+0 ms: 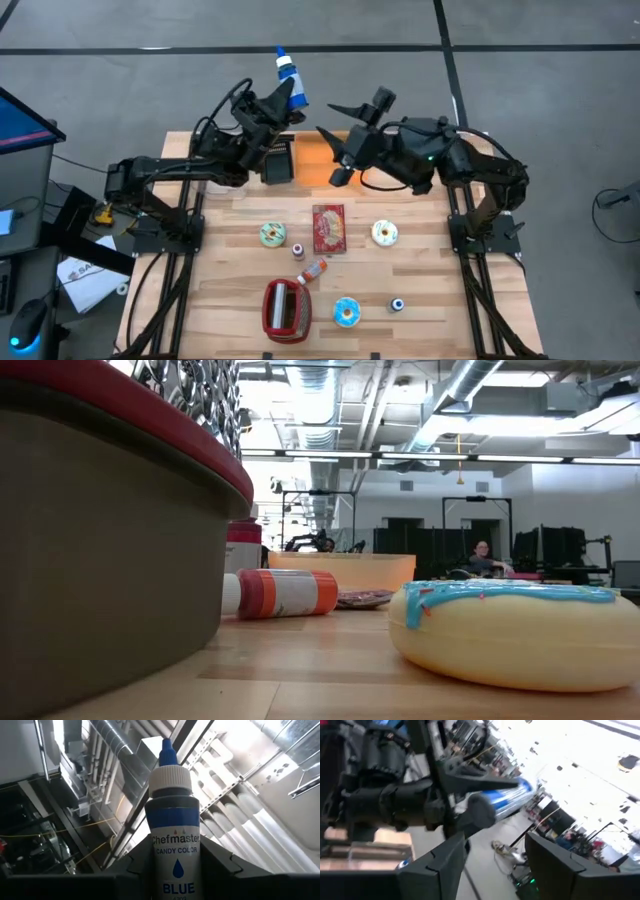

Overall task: Pick & Place Food Item
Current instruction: Put the top blue food coloring bottle into the transparent bin

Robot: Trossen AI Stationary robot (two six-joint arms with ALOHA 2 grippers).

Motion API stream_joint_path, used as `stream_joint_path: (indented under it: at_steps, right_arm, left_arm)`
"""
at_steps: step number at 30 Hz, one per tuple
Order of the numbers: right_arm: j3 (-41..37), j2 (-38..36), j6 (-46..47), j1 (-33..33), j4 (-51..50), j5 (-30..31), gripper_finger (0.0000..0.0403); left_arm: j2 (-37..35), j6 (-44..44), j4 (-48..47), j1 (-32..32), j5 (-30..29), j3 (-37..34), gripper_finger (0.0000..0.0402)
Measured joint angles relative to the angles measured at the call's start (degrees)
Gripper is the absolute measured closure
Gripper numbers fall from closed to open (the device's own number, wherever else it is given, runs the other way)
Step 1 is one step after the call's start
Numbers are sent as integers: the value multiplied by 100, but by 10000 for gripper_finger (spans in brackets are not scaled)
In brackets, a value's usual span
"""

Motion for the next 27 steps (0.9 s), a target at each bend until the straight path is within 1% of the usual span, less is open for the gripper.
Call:
stream_joint_path:
  at_steps: [3, 7, 10, 12, 15, 17, 18, 20, 23, 25, 27]
  right_arm:
    - [0, -17, -310, -22, 344, -169, 201]
    - [0, 43, -601, -83, 660, -722, 201]
    - [-1, 111, -704, -123, 879, -873, 201]
    - [-2, 109, -465, -125, 940, -1030, 201]
    - [-2, 69, 196, -190, 1134, -1385, 201]
    - [-2, 21, 811, -271, 1302, -1743, 202]
    - [-2, -18, 1170, -337, 1359, -2010, 202]
    - [5, -55, 2000, -537, 1629, -2728, 202]
    - [5, -28, 3098, -860, 1967, -3768, 202]
    - [0, 24, 3600, -1036, 2104, -4227, 202]
    - [0, 89, 3911, -1141, 2206, -4517, 202]
  left_arm:
    - [-61, -48, 42, 4, 18, 4, 288]
    - [-92, -466, 12, 40, 206, 5, 283]
    - [-93, -547, 19, 123, 594, 5, 286]
    - [-153, -264, 1, 193, 955, 5, 289]
    - [-314, 457, 61, 220, 1278, 7, 290]
    - [-447, 1005, 68, 220, 1405, 20, 289]
    - [-498, 1258, 69, 220, 1512, 45, 289]
    - [-522, 1668, 104, 220, 1774, 149, 290]
    - [-505, 2064, 50, 220, 2105, 313, 292]
    - [-473, 2268, 81, 220, 2208, 409, 291]
    - [-464, 2457, 60, 220, 2358, 472, 291]
